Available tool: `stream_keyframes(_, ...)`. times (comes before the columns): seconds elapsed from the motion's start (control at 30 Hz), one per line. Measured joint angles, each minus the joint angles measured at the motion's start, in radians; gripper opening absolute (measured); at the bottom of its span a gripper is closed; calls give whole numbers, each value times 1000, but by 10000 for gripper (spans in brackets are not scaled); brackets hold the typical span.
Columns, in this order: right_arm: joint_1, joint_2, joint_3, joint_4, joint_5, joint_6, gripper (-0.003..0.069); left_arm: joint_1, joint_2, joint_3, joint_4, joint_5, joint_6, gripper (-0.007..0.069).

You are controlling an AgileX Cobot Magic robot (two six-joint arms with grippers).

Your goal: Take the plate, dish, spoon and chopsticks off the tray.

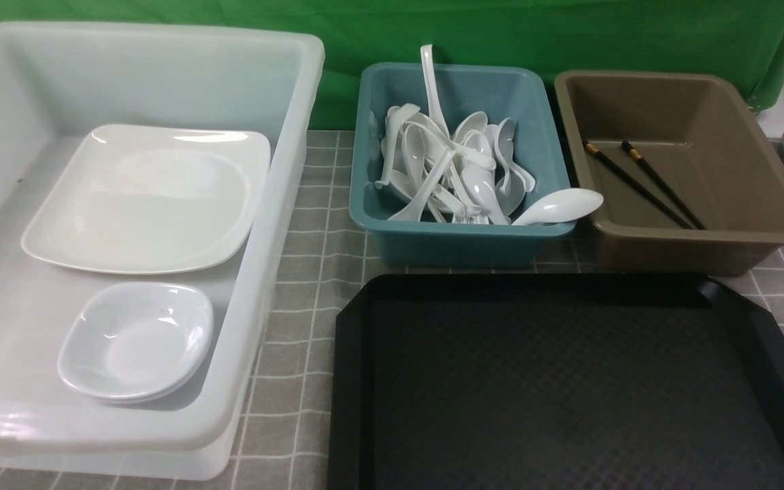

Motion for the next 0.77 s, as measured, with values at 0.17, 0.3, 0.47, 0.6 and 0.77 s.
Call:
stream_keyframes(0.17, 0, 0, 0, 0, 0, 0, 238, 0, 0, 0, 0, 0, 0, 1)
stream_keyframes(0.3, 0, 0, 0, 0, 0, 15, 238, 0, 0, 0, 0, 0, 2, 1)
stream_keyframes(0.47, 0, 0, 0, 0, 0, 21, 238, 0, 0, 0, 0, 0, 2, 1)
stream_keyframes(0.6, 0, 0, 0, 0, 0, 23, 238, 0, 0, 0, 0, 0, 2, 1)
stream_keyframes(0.77, 0, 0, 0, 0, 0, 23, 238, 0, 0, 0, 0, 0, 3, 1)
